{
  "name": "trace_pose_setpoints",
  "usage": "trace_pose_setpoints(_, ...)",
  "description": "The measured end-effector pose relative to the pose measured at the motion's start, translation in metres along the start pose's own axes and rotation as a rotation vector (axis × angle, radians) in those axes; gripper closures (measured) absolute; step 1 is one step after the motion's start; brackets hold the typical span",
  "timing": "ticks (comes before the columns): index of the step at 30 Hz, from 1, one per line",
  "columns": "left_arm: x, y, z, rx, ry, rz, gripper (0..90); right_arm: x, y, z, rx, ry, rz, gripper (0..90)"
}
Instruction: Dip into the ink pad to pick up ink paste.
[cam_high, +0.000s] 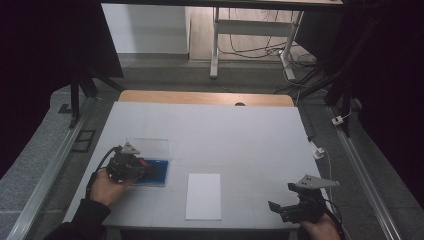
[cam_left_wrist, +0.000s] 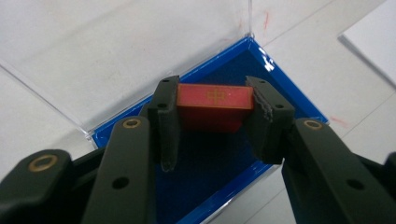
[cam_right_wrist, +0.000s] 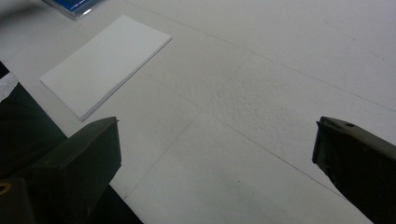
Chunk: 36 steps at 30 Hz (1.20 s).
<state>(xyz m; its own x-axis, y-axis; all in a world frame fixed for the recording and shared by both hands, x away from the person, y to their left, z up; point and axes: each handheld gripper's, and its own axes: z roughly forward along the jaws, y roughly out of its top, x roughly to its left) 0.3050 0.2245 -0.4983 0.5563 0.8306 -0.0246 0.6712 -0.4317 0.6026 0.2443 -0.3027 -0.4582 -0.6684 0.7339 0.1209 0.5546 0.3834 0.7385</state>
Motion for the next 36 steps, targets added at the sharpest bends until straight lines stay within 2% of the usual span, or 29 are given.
trace_pose_setpoints(3,0.0,-0.001,0.002,0.01,0.006,0.007,58.2,0.0,0.0,0.0,0.001,0.001,0.001,1.1)
trace_pose_setpoints(8,0.003,-0.003,0.003,0.001,-0.012,-0.019,58.3,0.0,0.0,0.0,0.001,0.002,0.001,1.1)
trace_pose_setpoints(13,0.001,-0.007,0.004,-0.015,-0.001,-0.001,58.5,0.0,0.0,0.0,0.0,0.004,-0.001,1.1)
trace_pose_setpoints(18,0.005,-0.011,0.004,-0.033,-0.032,-0.023,58.7,0.0,0.001,0.002,0.001,0.005,-0.007,1.1)
trace_pose_setpoints(30,0.0,-0.011,0.005,-0.033,-0.001,-0.016,58.9,0.0,0.001,0.002,0.012,0.0,-0.012,1.2)
trace_pose_setpoints(36,0.003,-0.012,0.005,-0.037,-0.02,-0.035,58.9,0.0,0.001,0.002,0.014,-0.003,-0.014,1.2)
